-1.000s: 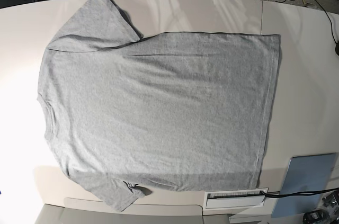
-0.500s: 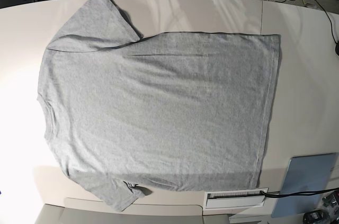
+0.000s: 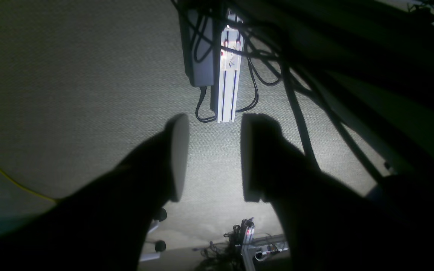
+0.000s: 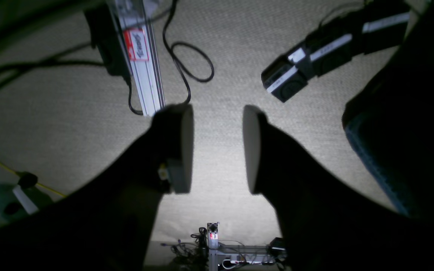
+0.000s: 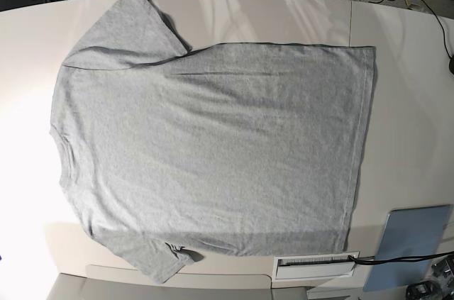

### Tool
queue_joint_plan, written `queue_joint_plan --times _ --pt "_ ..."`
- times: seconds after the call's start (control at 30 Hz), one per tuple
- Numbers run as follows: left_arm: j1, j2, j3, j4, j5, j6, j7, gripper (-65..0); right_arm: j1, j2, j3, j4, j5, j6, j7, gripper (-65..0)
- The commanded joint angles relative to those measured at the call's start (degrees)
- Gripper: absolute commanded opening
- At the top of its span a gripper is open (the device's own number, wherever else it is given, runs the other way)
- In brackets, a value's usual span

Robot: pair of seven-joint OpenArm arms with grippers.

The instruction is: Fold the T-shirt properly

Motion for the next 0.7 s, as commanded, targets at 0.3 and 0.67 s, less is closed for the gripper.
queue_joint_plan --times 0.3,0.67 --pt "13.33 -0.37 -0.07 17.07 -1.62 -5.14 1.55 -40.5 -9.31 0.66 -0.09 6.23 -0.26 0.0 2.58 -42.7" --pt "35.43 -4.39 -0.07 53.27 -10.88 -13.99 8.09 -40.5 -31.65 4.26 -0.09 43.69 1.03 4.15 -7.37 -42.7"
